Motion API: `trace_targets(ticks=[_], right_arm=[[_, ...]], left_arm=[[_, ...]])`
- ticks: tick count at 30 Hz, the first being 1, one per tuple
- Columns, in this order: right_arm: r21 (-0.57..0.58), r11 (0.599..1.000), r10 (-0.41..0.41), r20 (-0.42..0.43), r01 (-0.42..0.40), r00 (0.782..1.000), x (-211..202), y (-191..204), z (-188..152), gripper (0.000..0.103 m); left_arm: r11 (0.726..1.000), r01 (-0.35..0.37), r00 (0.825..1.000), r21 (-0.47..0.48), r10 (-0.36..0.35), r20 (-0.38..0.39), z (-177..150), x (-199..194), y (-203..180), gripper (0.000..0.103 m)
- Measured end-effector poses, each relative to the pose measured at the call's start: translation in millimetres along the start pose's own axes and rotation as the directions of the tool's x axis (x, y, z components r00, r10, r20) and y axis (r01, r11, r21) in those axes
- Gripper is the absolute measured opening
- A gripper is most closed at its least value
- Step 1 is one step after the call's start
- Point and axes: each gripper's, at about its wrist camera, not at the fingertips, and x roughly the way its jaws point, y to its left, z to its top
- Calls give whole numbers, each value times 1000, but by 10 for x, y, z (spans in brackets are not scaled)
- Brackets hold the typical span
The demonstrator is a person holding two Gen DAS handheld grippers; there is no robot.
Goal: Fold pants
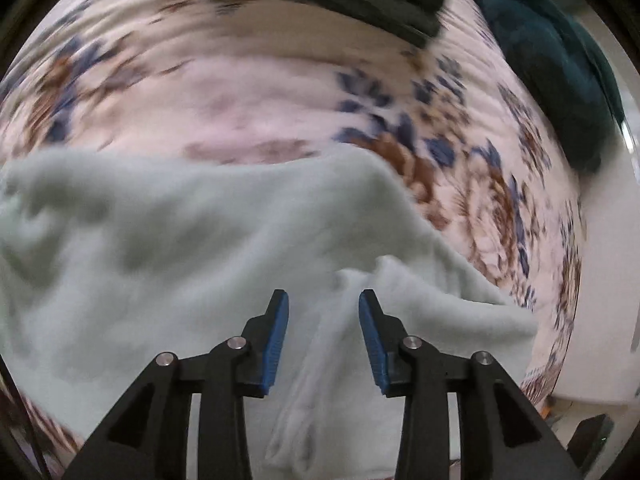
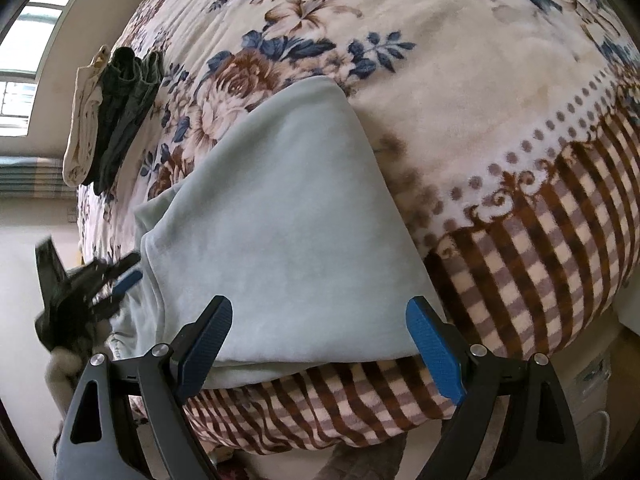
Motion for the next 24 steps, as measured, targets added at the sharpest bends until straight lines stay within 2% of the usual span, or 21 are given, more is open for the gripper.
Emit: trace_targets(ticks=[4,7,10,12,15,16,17,18,19,20,21,22,24], right_arm=[[-43,999,-24,9,24,1000,-60,71,-19,91],[-170,980,-98,26,101,995,-43,344,-31,91],[-325,928,-172,56,181,983,56,720,-52,91],[-454,874,-167,51,172,985,174,1048,-141,91],[-698,711,-120,-10,79,993,484,1695,-487,90],[-766,639,-130,-13,74,991,598,1874,-626,90],[-804,590,-141,-6,79,990,677,1982,-720,87],[-851,517,-158,8,89,987,793,2109,-854,80],[-896,434,-180,10,88,984,935,2231,-1001,76],[-929,358,-207,18,93,978,1062,2317,-1129,72],[-948,304,-231,29,100,973,1152,2364,-1209,68],[-968,225,-261,47,109,964,1273,2405,-1340,63],[-979,129,-297,113,157,948,1420,2435,-1472,30]], left_arm=[[998,4,1000,-65,-4,12,-185,-203,255,34],[995,-51,998,-87,54,29,-395,-345,398,34],[979,-144,987,-141,153,50,-621,-479,664,34],[960,-178,980,-214,192,46,-762,-544,939,34],[919,-224,969,-325,245,25,-945,-591,1366,34],[899,-239,964,-368,265,22,-1021,-609,1532,34],[881,-263,956,-393,292,15,-1075,-613,1642,34],[871,-278,951,-406,309,11,-1104,-614,1713,34],[863,-282,949,-420,315,11,-1142,-611,1804,34],[863,-266,954,-429,299,10,-1167,-598,1871,34],[865,-252,959,-435,282,5,-1184,-578,1924,38],[865,-244,962,-438,273,3,-1195,-555,1955,40],[866,-228,965,-445,262,15,-1208,-535,1986,47]])
